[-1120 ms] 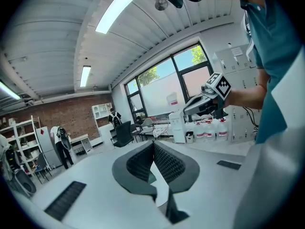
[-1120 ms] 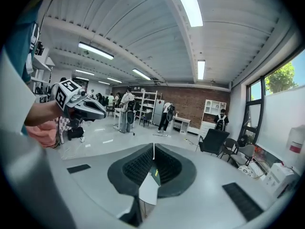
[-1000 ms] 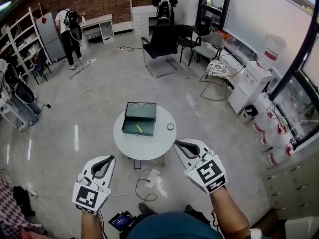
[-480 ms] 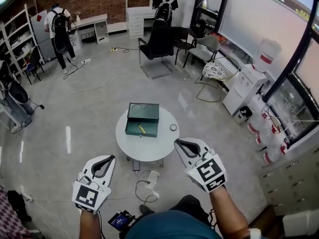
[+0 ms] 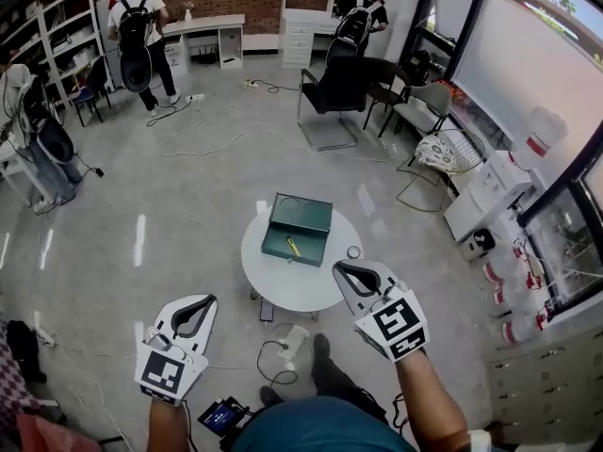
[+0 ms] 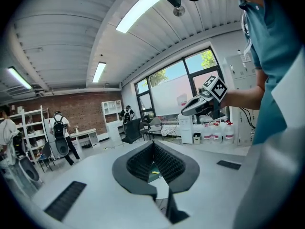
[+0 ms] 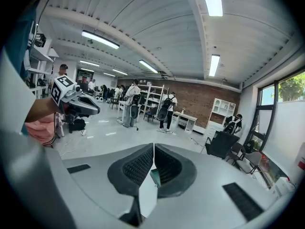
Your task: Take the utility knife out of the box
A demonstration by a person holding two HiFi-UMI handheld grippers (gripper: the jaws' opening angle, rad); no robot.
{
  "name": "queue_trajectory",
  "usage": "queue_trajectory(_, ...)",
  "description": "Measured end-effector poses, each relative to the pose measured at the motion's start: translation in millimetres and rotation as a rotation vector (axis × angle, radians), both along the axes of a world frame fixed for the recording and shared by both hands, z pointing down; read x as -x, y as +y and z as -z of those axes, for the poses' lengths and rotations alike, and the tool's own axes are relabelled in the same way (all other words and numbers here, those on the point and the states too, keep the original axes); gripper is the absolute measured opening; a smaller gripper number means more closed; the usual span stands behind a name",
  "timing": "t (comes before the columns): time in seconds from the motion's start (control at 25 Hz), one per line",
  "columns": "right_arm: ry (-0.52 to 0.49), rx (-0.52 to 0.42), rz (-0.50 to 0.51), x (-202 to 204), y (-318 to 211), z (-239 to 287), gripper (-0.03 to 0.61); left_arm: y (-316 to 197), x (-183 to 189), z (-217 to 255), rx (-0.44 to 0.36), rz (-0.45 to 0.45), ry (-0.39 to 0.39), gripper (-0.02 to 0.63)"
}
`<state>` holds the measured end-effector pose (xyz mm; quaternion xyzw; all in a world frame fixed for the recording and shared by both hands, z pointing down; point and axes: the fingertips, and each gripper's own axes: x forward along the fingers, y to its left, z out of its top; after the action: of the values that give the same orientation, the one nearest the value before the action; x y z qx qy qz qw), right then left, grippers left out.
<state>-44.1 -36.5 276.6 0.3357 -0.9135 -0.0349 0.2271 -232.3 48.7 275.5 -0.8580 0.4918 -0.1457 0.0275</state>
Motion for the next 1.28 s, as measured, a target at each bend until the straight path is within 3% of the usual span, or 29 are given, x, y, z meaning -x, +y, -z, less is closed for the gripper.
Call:
queue_trajectory(0.16, -0.017, 0.022, 0.072, 14, -51, -12, 0.038, -33, 10, -5, 0.016, 0.078, -0.037, 0.018)
queue_trajectory(0.32, -0.018, 0.03, 0.146, 35, -101, -17, 0.038, -69, 19, 0, 0.017, 0.145, -0.028, 0.018)
queue_trajectory(0.68, -0.027, 0.069, 0.31, 43, -212, -36, 0.038, -166, -9, -5, 0.032, 0.27, -0.039, 0.018)
queue_trajectory(1.0, -0.025, 0.099, 0.429, 70, -261, -61, 0.038, -196, -4, -24, 0.077, 0.396, -0.039, 0.018)
queue_trajectory(1.28, -0.02, 0.132, 0.464, 101, -281, -90, 0.038, -209, 15, -45, 0.109, 0.428, -0.044, 0.018)
